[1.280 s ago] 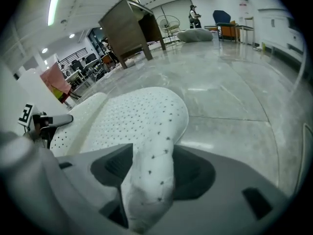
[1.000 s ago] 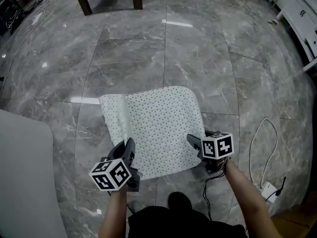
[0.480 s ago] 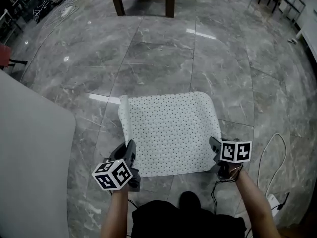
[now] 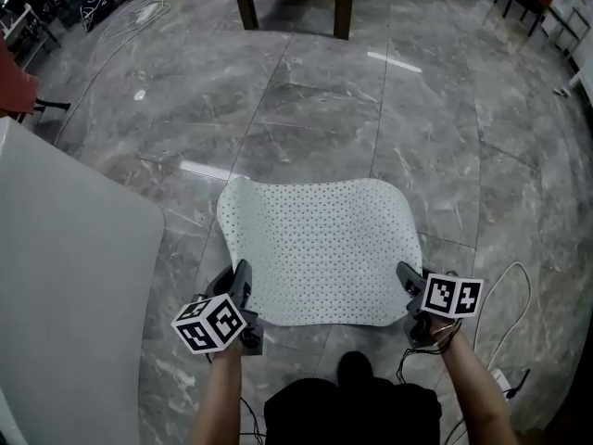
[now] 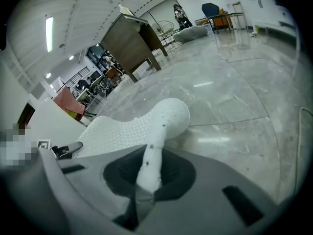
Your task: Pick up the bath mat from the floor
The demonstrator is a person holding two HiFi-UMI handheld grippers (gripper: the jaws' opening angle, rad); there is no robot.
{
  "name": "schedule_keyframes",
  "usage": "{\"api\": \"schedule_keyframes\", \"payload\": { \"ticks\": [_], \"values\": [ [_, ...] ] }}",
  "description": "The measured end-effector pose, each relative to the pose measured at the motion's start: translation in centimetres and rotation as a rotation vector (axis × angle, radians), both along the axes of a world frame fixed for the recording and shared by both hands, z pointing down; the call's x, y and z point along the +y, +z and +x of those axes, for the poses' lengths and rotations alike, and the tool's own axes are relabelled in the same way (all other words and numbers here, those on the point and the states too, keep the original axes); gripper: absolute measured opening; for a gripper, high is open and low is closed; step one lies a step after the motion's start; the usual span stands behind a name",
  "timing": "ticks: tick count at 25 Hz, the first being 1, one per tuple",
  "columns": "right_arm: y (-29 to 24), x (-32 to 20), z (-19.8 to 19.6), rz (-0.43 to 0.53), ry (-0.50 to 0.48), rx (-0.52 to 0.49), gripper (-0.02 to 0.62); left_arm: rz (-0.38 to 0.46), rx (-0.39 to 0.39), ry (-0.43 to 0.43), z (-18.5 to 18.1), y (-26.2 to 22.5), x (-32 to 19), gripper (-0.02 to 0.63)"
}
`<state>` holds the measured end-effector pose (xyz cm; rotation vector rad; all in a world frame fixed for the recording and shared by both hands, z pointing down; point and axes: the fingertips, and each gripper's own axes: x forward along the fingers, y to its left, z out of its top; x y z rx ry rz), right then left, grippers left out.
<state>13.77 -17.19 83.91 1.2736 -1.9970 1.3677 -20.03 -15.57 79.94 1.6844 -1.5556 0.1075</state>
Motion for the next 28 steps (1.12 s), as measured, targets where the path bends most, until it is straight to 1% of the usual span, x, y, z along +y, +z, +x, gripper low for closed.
{"api": "schedule_keyframes", "payload": {
  "ticks": [4, 8, 12, 15, 19, 23, 26, 28],
  "values": [
    [-3.6, 0.4, -0.9, -0.016, -0.012, 0.006, 0.023, -0.024, 0.015, -0.029, 0.1, -3.8, 0.4, 0.023],
    [-7.7, 1.8, -1.1, -0.072, -0.016, -0.004, 0.021, -0.076, 0.02, -0.03, 1.0, -7.9, 1.8, 0.023],
    [-13.7, 3.2, -1.7, -0.124, -0.009, -0.04, 0.021, -0.123, 0.029, -0.045, 1.4, -13.5, 3.7, 0.023],
    [-19.1, 4.5, -2.0, -0.152, -0.007, -0.062, 0.021, -0.144, 0.034, -0.057, 1.6, -18.9, 5.3, 0.023],
    [-27.0, 5.8, -1.9, -0.157, 0.004, -0.077, 0.021, -0.144, 0.039, -0.071, 1.8, -27.1, 6.7, 0.023],
    [-35.7, 6.0, -1.7, -0.122, 0.003, -0.079, 0.021, -0.12, 0.044, -0.083, 2.3, -35.8, 7.0, 0.023],
    [-41.8, 6.4, -1.7, -0.093, -0.011, -0.08, 0.021, -0.095, 0.035, -0.056, 3.5, -41.9, 7.1, 0.023],
    [-45.6, 6.8, -1.7, -0.067, -0.029, -0.067, 0.021, -0.084, 0.045, -0.045, 4.3, -45.6, 7.4, 0.023]
  ]
}}
